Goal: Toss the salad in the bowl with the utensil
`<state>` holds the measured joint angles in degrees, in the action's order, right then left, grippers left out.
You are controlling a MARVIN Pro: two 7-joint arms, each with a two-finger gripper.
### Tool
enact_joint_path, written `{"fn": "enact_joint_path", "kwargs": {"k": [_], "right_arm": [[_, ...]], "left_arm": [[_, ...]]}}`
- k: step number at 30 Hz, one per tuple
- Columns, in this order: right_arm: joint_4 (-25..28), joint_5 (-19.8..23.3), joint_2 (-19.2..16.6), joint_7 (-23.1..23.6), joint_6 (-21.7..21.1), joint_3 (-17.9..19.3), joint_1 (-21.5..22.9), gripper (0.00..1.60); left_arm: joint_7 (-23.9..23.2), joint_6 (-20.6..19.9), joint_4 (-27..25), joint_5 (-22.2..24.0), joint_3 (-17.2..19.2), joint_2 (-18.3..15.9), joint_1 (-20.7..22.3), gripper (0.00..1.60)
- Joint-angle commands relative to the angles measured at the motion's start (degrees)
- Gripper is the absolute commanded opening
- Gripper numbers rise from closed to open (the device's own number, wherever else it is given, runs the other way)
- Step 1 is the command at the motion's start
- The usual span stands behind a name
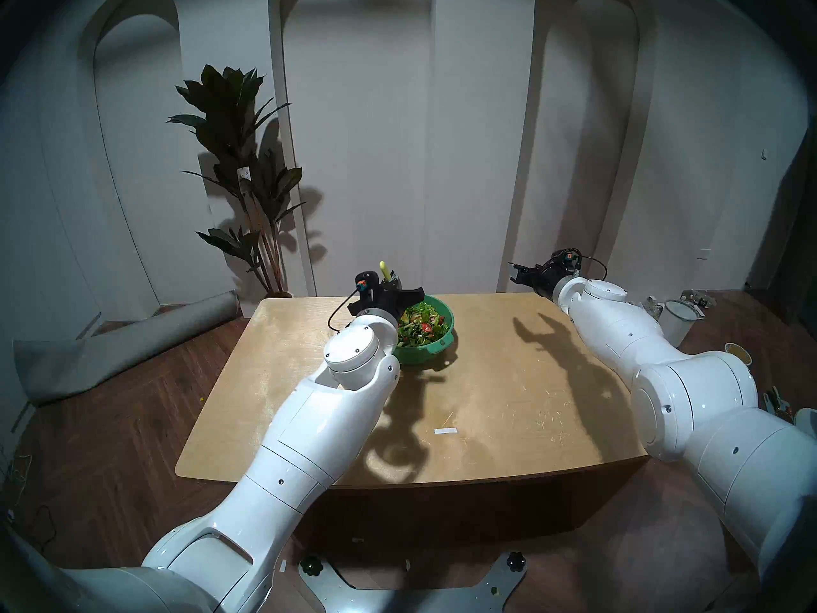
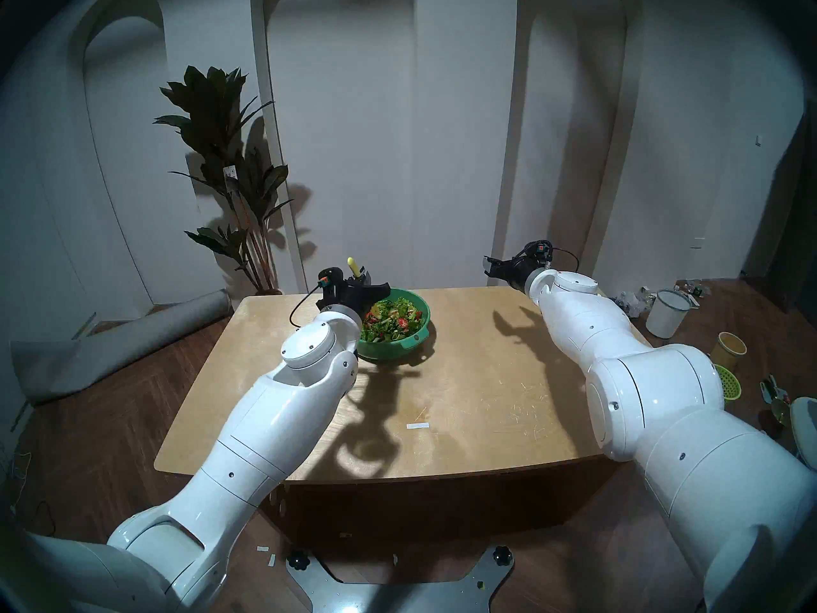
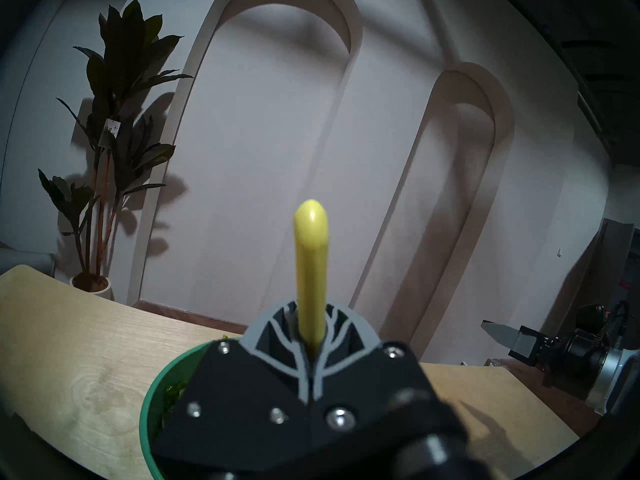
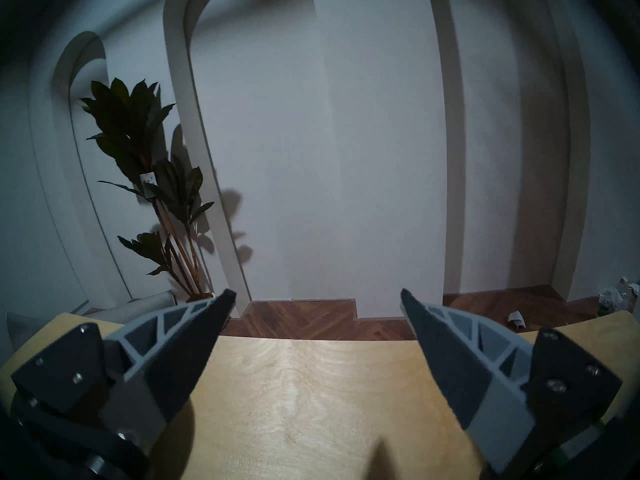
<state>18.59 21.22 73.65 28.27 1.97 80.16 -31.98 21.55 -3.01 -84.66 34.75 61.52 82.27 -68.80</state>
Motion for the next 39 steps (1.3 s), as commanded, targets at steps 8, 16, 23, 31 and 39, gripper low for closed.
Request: {"fn": "enact_joint_path", "kwargs": {"k": [8,16,23,31,39], "right_arm": [[6.4,0.2,-1.5,8.2,6.1,-0.2,-2.5,1.6],[10.0,0.9,-1.9,13.0,9.0,-0.1,-4.7,1.6],[13.9,1.7,-2.5,17.0,11.4,0.4,-7.1,1.6],[18.4,2.7,-3.0,20.8,13.4,1.1,-10.1,1.6],[23.9,4.1,-4.1,23.5,15.3,2.6,-13.9,1.6]], "left_arm": [[2.5,4.2,1.8,-1.0,1.5,1.5,2.1,0.0],[4.1,6.2,3.9,-0.6,3.8,2.5,3.8,0.0],[5.6,8.1,6.9,0.1,5.7,4.0,4.7,0.0],[7.0,10.6,10.6,2.1,7.8,6.0,5.4,0.0],[7.9,13.8,13.0,4.2,9.0,8.5,6.5,0.0]]}}
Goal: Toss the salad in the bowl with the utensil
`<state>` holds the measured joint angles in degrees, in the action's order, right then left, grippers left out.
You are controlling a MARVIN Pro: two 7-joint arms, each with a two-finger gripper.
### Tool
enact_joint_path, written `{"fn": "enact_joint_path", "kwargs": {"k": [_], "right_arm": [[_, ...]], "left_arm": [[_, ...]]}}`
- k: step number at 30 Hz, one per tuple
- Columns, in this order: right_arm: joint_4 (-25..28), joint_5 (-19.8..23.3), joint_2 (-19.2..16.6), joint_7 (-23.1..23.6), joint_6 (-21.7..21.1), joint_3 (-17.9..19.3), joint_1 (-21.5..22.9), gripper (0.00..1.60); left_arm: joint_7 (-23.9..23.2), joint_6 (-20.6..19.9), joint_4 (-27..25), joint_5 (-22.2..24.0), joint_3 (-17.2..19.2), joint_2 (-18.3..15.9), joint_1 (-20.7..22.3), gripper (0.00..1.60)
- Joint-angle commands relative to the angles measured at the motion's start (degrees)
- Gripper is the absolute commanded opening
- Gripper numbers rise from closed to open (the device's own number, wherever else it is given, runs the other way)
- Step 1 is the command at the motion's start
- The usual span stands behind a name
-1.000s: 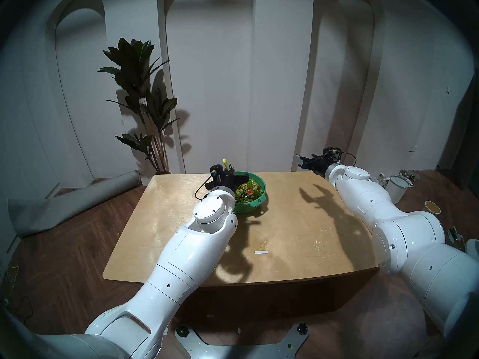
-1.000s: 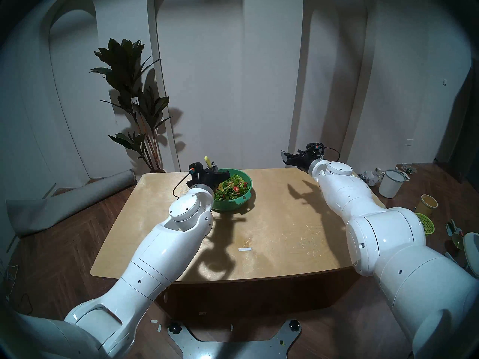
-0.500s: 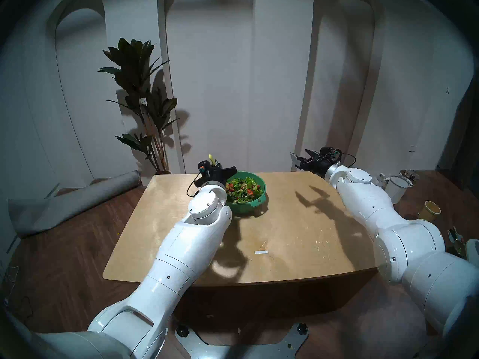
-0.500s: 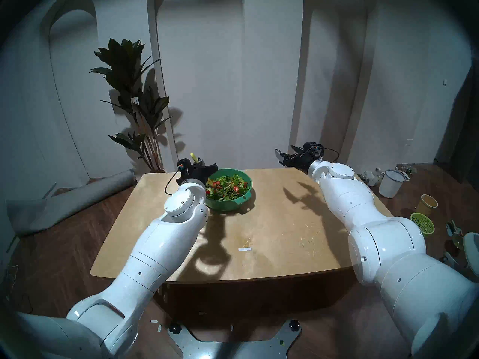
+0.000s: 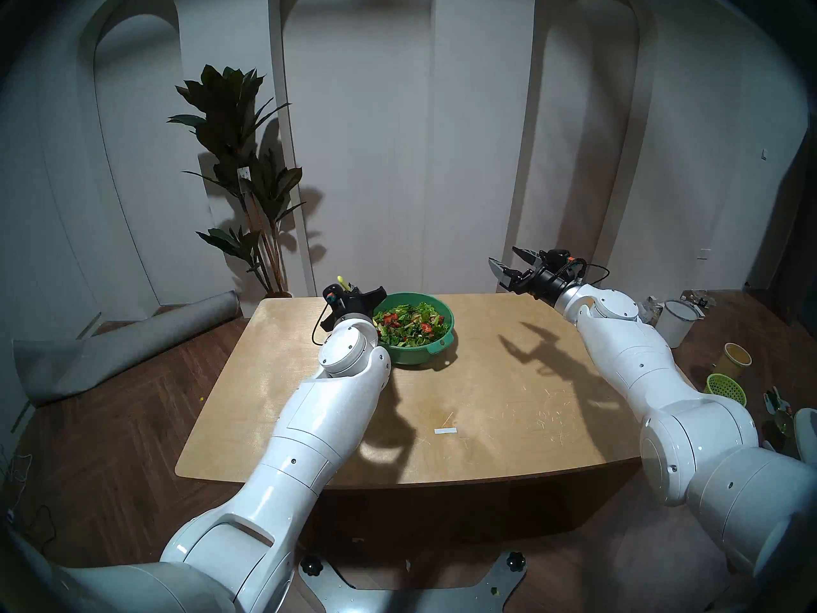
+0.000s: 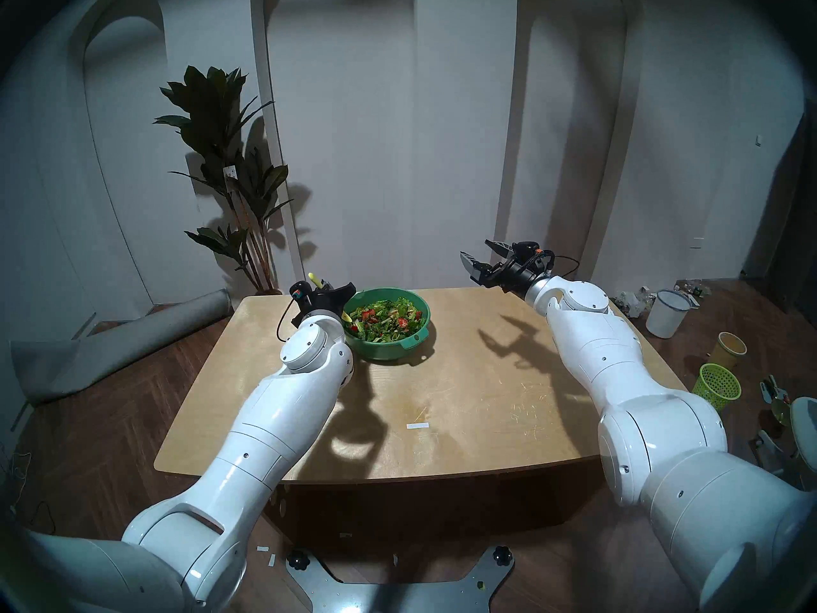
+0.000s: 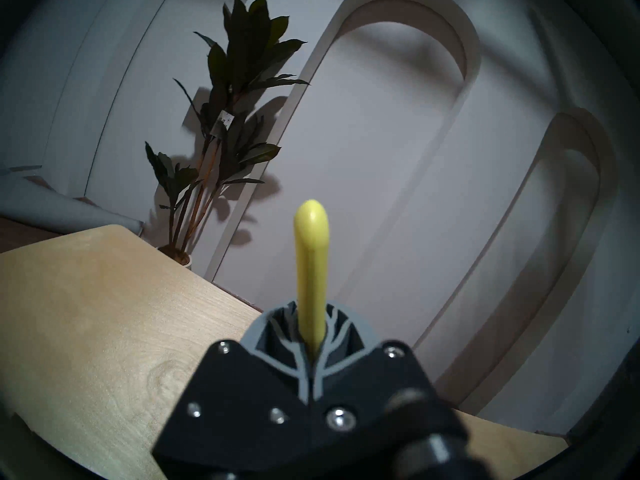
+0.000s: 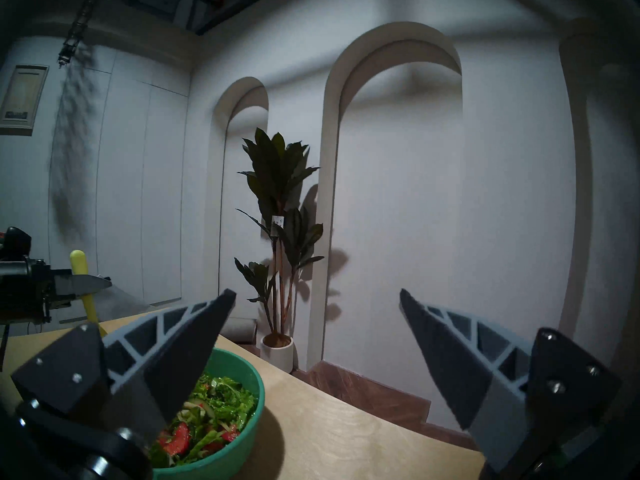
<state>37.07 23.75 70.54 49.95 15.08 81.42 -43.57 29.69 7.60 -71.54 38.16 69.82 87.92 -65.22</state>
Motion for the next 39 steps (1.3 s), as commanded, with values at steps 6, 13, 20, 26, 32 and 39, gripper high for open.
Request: {"fn": "enact_joint_path", "kwargs": {"k": [6,13,20,26,32,39], "right_arm": [[7.6,2.8,-2.6,-1.1,2.7,4.5,-5.0,1.6],[11.1,5.0,-1.6,-5.5,2.6,8.6,-6.6,1.6],[15.2,6.2,0.5,-10.5,1.1,10.6,-8.5,1.6],[19.2,6.5,2.6,-14.6,-0.5,10.9,-10.5,1.6],[23.9,6.4,3.9,-19.1,-2.6,11.1,-13.1,1.6],[28.3,6.1,5.3,-24.0,-4.9,11.3,-15.5,1.6]], "left_arm": [[0.1,5.4,1.0,1.8,0.8,4.6,3.1,0.0],[-0.3,8.8,2.0,2.4,1.0,5.7,3.4,0.0],[-0.8,12.3,3.3,2.5,1.4,6.2,3.4,0.0],[-2.1,15.0,5.3,1.0,0.0,6.7,2.6,0.0],[-4.0,17.3,8.7,-1.3,-2.9,6.6,2.1,0.0],[-5.8,20.1,12.9,-4.4,-5.1,5.3,3.3,0.0]]}}
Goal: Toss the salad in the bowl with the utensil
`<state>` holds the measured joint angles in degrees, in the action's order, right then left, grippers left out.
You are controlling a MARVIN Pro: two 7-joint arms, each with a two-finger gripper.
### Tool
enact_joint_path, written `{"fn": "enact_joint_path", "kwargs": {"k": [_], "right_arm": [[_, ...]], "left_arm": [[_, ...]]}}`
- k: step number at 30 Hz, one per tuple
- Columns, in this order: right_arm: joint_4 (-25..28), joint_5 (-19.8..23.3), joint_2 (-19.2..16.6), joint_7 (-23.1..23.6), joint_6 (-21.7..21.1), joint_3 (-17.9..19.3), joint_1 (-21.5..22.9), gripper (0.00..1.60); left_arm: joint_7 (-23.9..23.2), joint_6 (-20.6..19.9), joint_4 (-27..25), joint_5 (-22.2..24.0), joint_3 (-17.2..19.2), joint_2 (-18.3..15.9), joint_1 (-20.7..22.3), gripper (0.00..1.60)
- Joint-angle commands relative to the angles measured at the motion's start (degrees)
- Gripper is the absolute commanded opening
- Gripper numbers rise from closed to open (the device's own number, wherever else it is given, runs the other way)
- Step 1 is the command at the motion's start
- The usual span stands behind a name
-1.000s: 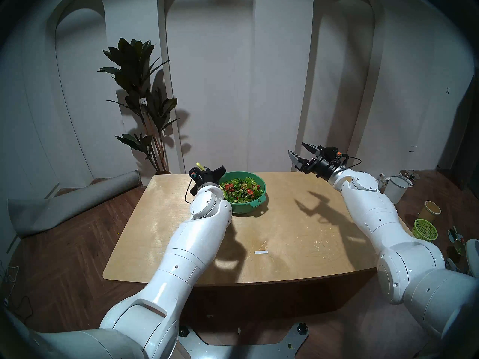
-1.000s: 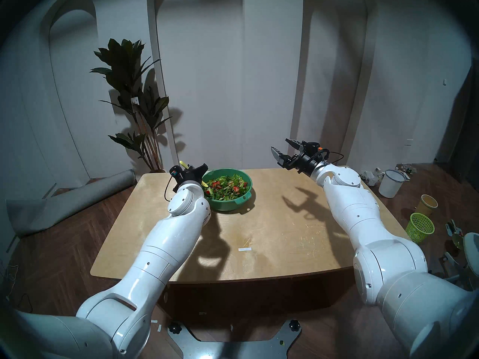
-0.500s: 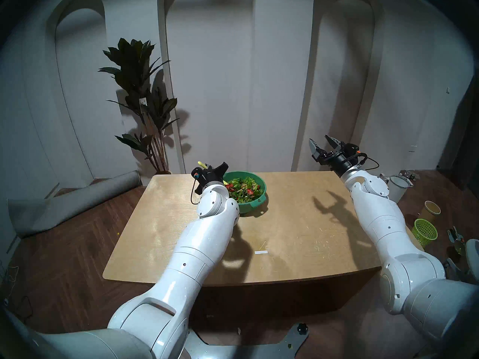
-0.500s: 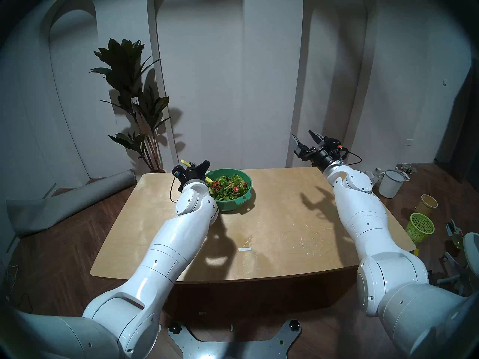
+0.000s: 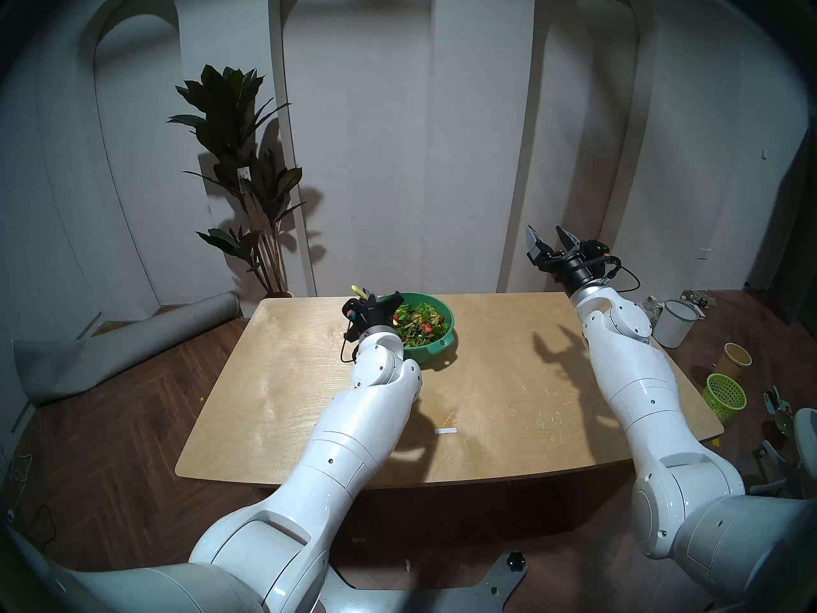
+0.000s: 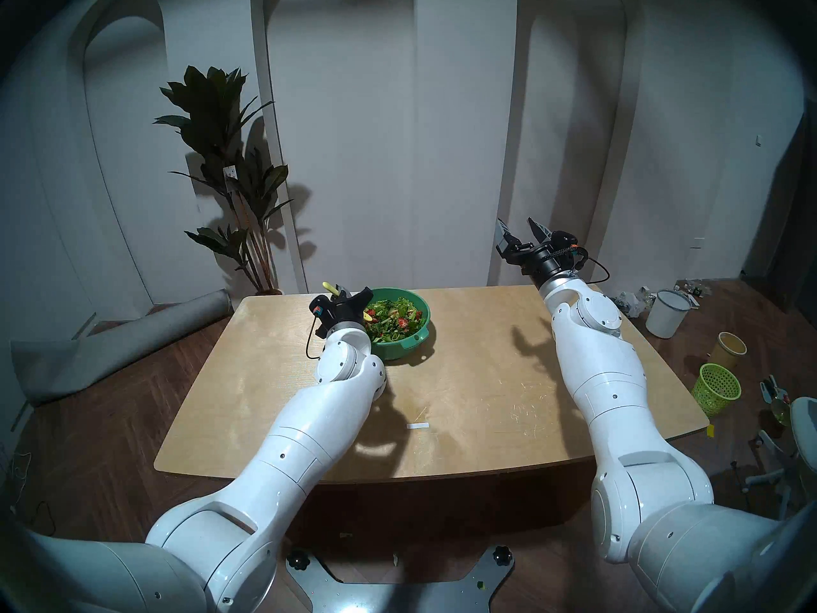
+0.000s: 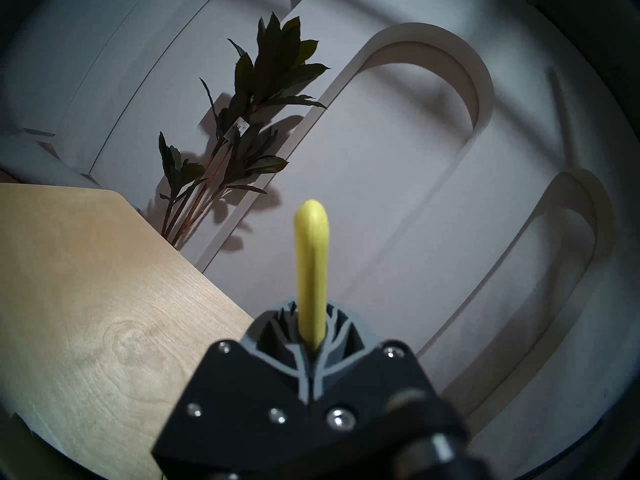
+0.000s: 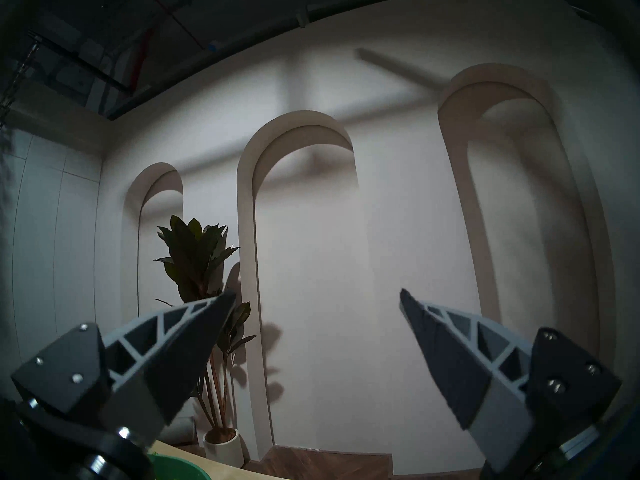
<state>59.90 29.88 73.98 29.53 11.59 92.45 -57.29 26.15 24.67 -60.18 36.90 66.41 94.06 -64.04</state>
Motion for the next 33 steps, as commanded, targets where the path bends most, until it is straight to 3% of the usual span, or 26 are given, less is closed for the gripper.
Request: {"fn": "enact_joint_path", "kwargs": {"k": [1,11,12,17,33], "right_arm": [[7.3,-0.2,2.1,-4.7,-2.1,0.3,-2.7,1.6],[12.6,-1.0,3.6,-11.7,-5.7,0.1,-5.5,1.6],[16.8,-1.8,4.0,-15.0,-7.8,0.3,-7.6,1.6],[15.8,-1.9,4.3,-15.2,-7.7,0.3,-7.1,1.6],[26.9,-5.1,6.2,-27.6,-17.6,0.6,-11.8,1.6]], "left_arm": [[-2.5,3.6,2.3,-3.7,-1.9,-1.1,2.6,0.0],[-4.0,6.5,8.1,-6.2,-3.0,-1.9,5.9,0.0],[-4.4,7.7,10.3,-6.8,-3.4,-1.8,7.1,0.0],[-4.4,7.6,11.1,-7.0,-3.5,-1.8,7.7,0.0],[-5.0,8.5,22.8,-8.2,-3.8,-0.7,14.9,0.0]]}}
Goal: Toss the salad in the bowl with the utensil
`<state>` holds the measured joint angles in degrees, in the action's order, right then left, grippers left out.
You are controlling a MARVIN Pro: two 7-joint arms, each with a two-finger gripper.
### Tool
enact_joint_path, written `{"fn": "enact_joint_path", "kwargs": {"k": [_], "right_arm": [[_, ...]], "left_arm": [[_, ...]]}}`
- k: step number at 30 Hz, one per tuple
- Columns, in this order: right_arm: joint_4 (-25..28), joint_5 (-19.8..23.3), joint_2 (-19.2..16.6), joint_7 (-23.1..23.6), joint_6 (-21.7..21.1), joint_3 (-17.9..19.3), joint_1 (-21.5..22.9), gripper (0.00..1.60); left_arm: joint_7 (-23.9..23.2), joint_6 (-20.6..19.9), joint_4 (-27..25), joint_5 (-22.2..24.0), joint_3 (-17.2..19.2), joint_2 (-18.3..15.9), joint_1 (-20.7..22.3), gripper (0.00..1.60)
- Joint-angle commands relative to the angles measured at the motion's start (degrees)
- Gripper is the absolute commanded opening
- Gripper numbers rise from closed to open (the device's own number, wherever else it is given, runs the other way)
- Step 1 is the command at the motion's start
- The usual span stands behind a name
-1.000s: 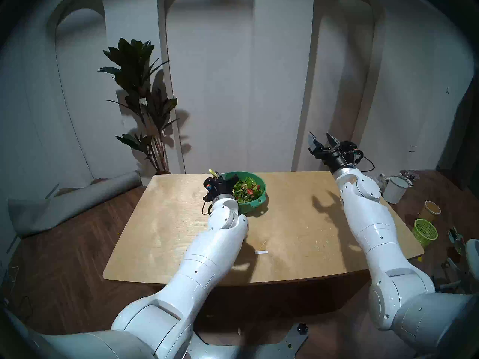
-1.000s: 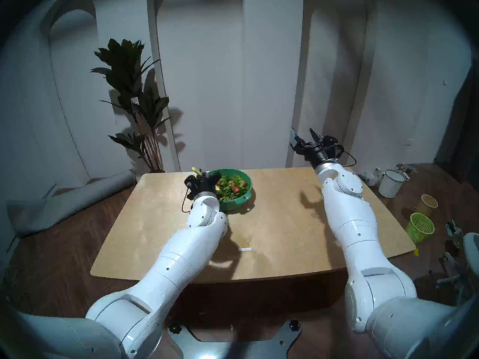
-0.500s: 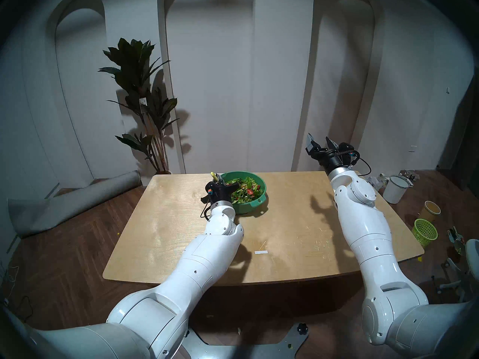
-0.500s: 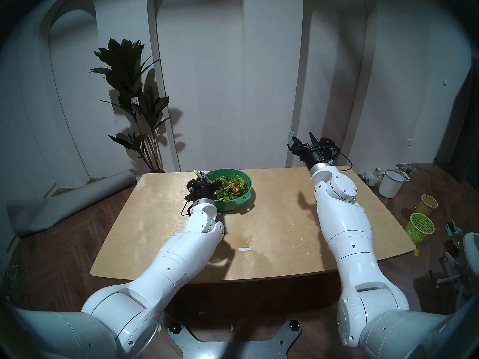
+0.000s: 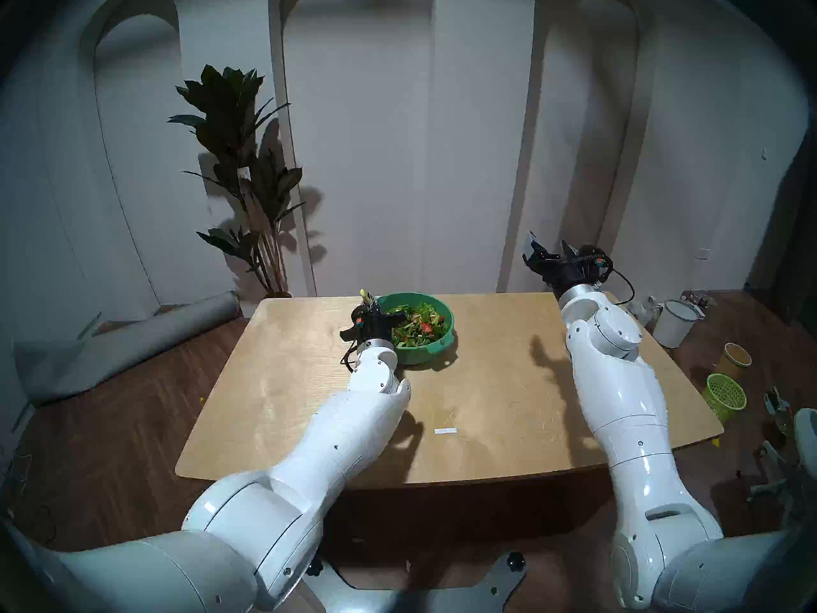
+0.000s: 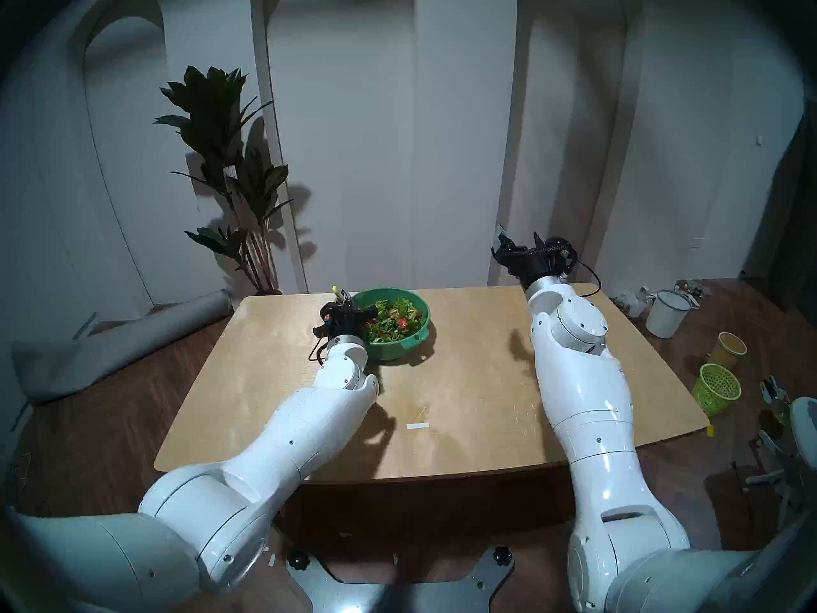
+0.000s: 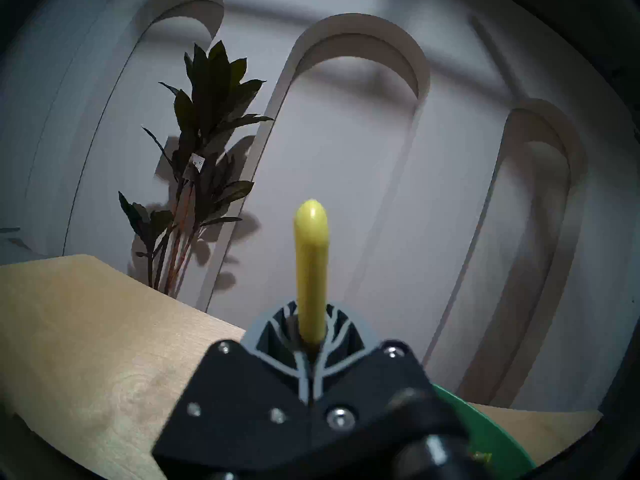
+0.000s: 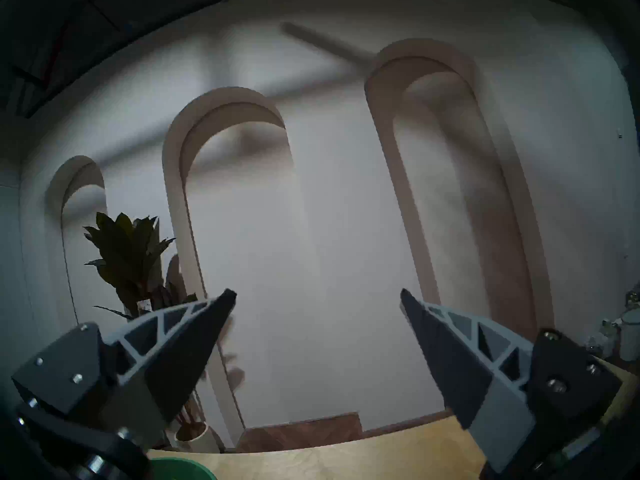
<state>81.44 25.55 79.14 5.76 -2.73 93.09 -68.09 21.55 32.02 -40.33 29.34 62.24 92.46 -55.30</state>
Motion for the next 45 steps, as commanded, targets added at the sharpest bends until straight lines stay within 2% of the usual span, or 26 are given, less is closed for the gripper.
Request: {"fn": "enact_joint_path", "kwargs": {"k": [1,8,17,34,37,38,40,43,44,45], "right_arm": [[5.4,-0.8,1.0,-3.8,-3.3,0.0,-1.0,1.6],[7.8,-1.4,1.6,-7.2,-7.3,-0.2,-1.5,1.6],[9.0,-2.0,2.3,-9.5,-10.3,-0.4,-1.5,1.6],[9.3,-2.4,2.6,-11.0,-11.8,-0.5,-1.4,1.6],[9.2,-2.3,2.6,-11.0,-11.8,-0.4,-1.4,1.6],[9.2,-2.3,2.6,-11.0,-11.8,-0.4,-1.4,1.6],[9.2,-2.2,2.6,-11.0,-11.8,-0.4,-1.3,1.6],[9.0,-2.2,2.6,-11.0,-11.7,-0.3,-1.2,1.6],[8.9,-2.1,2.7,-11.0,-11.7,-0.2,-1.1,1.6],[8.9,-2.2,2.7,-11.0,-11.7,-0.2,-1.1,1.6]], "left_arm": [[-0.4,1.2,2.9,-0.7,0.4,0.9,6.2,0.0],[-0.8,1.5,7.5,0.5,1.5,1.8,8.5,0.0],[-2.0,0.8,11.7,2.6,3.5,2.9,10.6,0.0],[-2.8,1.2,14.4,4.3,4.1,4.0,11.7,0.0],[-2.8,0.9,14.2,4.6,4.2,4.0,11.6,0.23],[-2.7,0.9,14.1,4.6,4.2,4.0,11.6,0.36],[-2.6,0.1,14.0,4.9,4.5,4.0,11.7,0.36],[-2.4,-0.3,14.2,4.8,4.4,4.0,11.8,0.45],[-2.3,-0.3,14.2,4.7,4.4,4.0,11.7,0.38],[-2.3,-0.4,14.2,4.8,4.4,4.0,11.7,0.38]]}}
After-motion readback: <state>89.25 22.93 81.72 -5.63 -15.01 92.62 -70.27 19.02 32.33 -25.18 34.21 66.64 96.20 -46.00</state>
